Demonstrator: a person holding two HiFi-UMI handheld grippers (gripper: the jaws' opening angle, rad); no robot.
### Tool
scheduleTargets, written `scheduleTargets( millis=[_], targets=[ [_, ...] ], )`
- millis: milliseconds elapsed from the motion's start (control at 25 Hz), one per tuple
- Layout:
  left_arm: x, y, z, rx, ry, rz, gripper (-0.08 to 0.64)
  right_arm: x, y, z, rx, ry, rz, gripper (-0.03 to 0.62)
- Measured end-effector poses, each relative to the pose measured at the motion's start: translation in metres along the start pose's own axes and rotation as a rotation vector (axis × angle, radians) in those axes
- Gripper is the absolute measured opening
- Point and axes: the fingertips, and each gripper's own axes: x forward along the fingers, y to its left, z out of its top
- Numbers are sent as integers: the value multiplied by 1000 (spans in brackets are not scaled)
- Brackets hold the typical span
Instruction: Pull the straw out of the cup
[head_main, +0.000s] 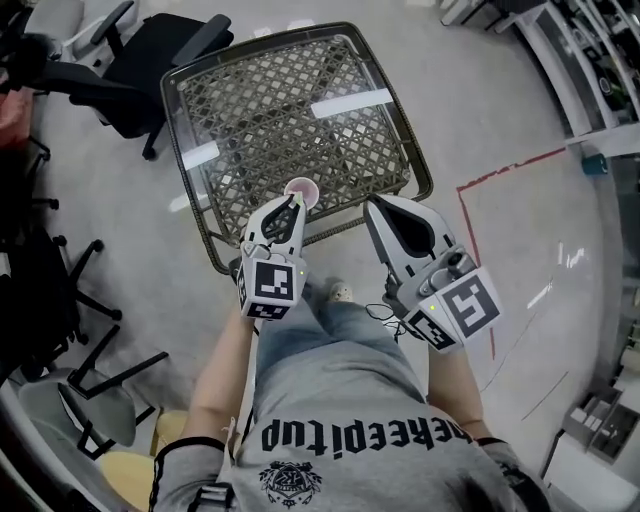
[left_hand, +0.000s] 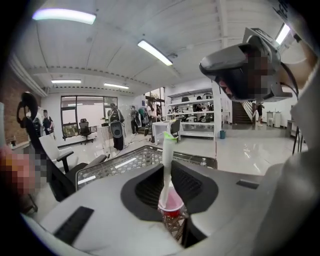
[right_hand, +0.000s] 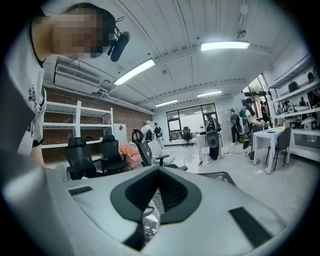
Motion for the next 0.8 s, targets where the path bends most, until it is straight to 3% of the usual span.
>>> scheduleTargets(
  millis=[360,520,800],
  targets=[
    [-33,7,36,-34,-76,63,77,8,18,6,-20,-26,95,12],
    [-52,2,53,-93,-99,78,77,6,27,10,-30,-36,134,12],
    [-77,-2,70,-102,-166,138,77,4,38,6,-46,-62,213,12]
  ],
)
